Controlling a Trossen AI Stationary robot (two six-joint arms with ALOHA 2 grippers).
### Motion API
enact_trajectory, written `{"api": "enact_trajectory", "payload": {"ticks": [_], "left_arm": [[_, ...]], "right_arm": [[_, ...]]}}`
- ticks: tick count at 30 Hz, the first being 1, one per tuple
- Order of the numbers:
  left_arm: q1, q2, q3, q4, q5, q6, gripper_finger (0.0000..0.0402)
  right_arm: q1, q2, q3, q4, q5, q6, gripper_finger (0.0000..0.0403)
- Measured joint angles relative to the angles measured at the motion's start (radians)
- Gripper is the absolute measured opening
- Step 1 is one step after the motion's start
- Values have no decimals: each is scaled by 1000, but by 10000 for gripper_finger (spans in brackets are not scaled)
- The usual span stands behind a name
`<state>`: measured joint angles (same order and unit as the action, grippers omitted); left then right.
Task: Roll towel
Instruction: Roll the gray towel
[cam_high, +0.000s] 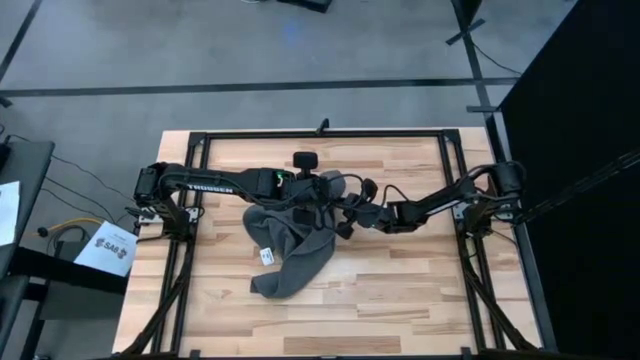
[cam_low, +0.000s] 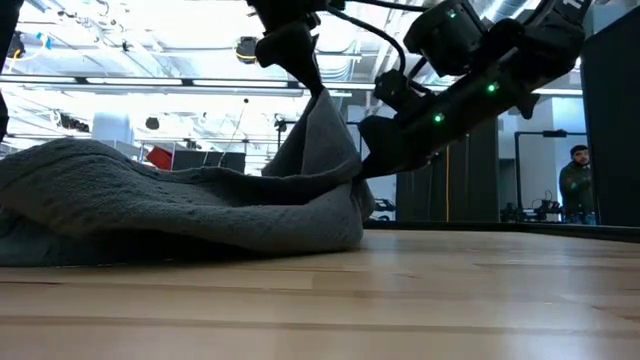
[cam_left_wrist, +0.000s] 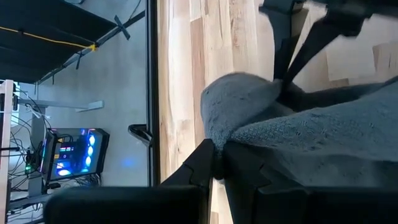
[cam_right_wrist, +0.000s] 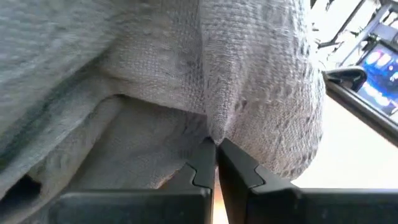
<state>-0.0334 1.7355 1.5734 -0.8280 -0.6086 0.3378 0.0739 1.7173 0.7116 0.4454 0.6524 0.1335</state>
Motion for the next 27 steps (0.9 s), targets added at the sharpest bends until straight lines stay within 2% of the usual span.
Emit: {"api": "enact_trajectory", "payload": {"ticks": [3,9,15,18,23,27], "left_arm": [[1,0,0,-35,0,-16,15],[7,0,0,-74,0,-53,15],[7,0,0,-88,0,-73,15],[12,0,0,-95,0,-72,17],[34,0,0,-72,1,-65,17],[64,0,0,-39,31,-48,27]], "right_arm": [[10,-60,-1,-61,-2,-42,1],[12,-272,-1,-230,0,-164,1],[-25,-457,-1,-302,-2,-309,0],[-39,-518,-1,-328,-42,-378,0],[-51,-546,-1,-327,-79,-397,0],[-60,-503,-1,-337,-79,-396,0]]}}
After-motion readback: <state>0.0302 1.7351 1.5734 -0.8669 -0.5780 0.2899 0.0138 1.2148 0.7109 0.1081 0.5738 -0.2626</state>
